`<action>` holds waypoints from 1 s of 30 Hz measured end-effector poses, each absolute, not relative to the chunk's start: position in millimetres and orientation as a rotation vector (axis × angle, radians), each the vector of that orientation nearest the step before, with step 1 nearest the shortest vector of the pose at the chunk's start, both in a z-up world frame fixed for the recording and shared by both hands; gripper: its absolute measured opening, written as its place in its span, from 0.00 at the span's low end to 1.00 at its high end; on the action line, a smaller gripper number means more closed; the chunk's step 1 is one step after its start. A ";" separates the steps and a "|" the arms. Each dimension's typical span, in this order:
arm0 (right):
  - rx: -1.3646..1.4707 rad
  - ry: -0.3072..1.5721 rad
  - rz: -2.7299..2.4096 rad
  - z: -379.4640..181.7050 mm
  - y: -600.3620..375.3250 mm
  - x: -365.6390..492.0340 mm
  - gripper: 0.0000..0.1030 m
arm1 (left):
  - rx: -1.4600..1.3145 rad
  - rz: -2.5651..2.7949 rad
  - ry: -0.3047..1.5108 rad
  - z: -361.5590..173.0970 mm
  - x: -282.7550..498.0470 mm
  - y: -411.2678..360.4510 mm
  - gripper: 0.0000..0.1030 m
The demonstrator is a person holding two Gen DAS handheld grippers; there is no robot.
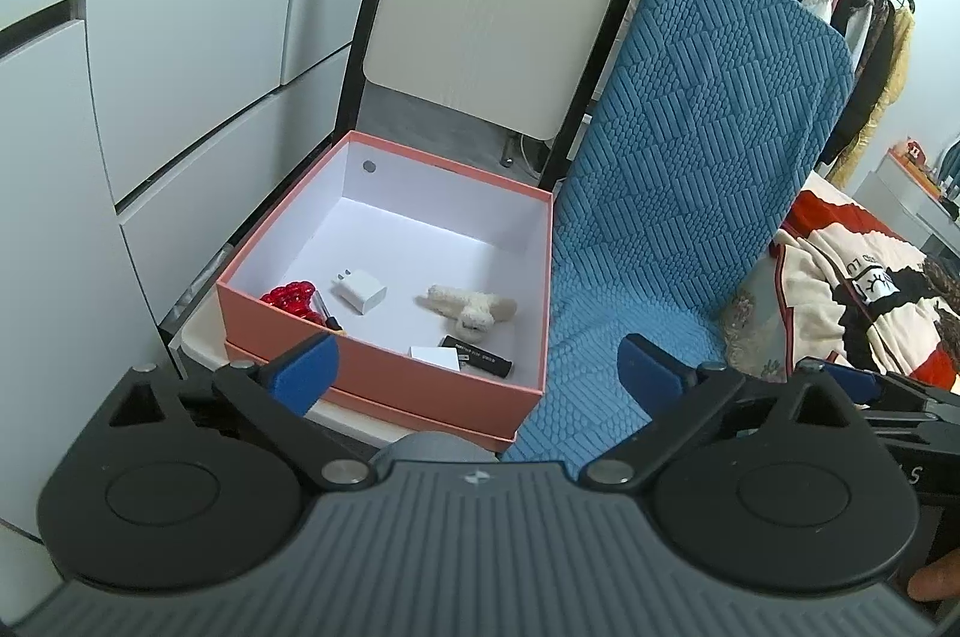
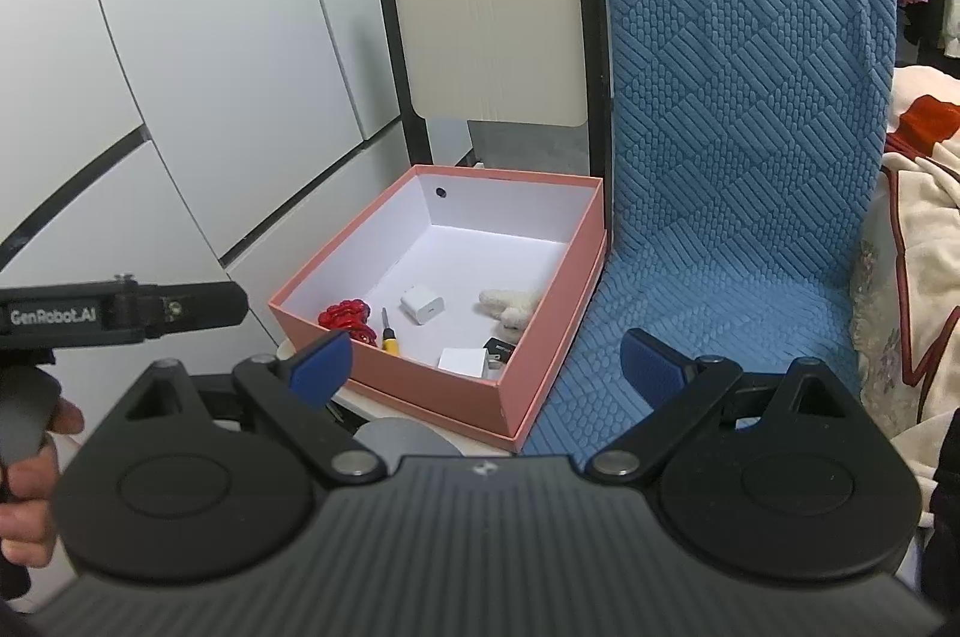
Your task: Organize rigid objects
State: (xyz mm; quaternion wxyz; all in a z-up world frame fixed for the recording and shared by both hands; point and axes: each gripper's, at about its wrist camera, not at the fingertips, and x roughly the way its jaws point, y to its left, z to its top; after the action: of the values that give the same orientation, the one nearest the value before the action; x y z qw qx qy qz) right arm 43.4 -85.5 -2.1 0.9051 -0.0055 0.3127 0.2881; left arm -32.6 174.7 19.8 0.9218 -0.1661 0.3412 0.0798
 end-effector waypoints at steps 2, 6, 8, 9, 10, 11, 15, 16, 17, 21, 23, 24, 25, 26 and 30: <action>-0.015 0.644 0.593 -2.1 -85.4 42.7 0.95 | -0.348 0.167 0.703 21.2 -35.5 175.3 0.98; -0.011 0.640 0.589 -0.8 -86.5 40.7 0.95 | -0.361 0.167 0.707 21.8 -39.6 177.3 0.98; -0.014 0.638 0.589 -0.3 -85.5 39.4 0.95 | -0.358 0.173 0.707 21.9 -40.8 177.7 0.98; -0.015 0.638 0.590 -0.3 -85.4 38.6 0.95 | -0.357 0.173 0.708 21.3 -41.0 178.7 0.98; -0.016 0.637 0.591 -0.1 -85.2 37.9 0.95 | -0.358 0.171 0.707 21.4 -42.7 178.8 0.98; -0.017 0.636 0.592 0.0 -85.0 37.3 0.95 | -0.358 0.168 0.705 21.5 -44.0 178.8 0.98; -0.021 0.632 0.594 0.9 -82.5 35.7 0.95 | -0.352 0.161 0.702 21.9 -44.3 179.3 0.98; -0.022 0.631 0.592 0.9 -81.7 35.7 0.95 | -0.352 0.161 0.702 21.5 -43.4 178.9 0.98; -0.023 0.630 0.593 1.0 -81.3 35.6 0.95 | -0.353 0.162 0.701 21.4 -43.5 179.4 0.98; -0.030 0.627 0.591 1.3 -79.8 33.6 0.95 | -0.360 0.168 0.697 21.2 -43.2 182.3 0.98; -0.030 0.628 0.590 1.1 -79.4 33.5 0.95 | -0.356 0.168 0.695 21.4 -43.3 182.0 0.98; -0.029 0.630 0.589 1.0 -79.4 33.6 0.95 | -0.353 0.169 0.693 21.4 -43.3 182.1 0.98; -0.026 0.634 0.590 0.8 -79.0 33.9 0.95 | -0.350 0.169 0.692 21.4 -43.6 181.6 0.98; -0.023 0.638 0.593 0.8 -78.8 34.2 0.95 | -0.349 0.169 0.692 21.4 -44.0 181.3 0.98; -0.024 0.640 0.591 1.3 -77.6 33.4 0.95 | -0.349 0.169 0.692 19.9 -44.3 182.8 0.98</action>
State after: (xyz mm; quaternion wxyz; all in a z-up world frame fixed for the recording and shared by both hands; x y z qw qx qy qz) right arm 33.4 -77.6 1.3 0.9066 -0.0114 0.3099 0.2863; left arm -44.3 182.8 19.9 0.9223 -0.1701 0.3372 0.0824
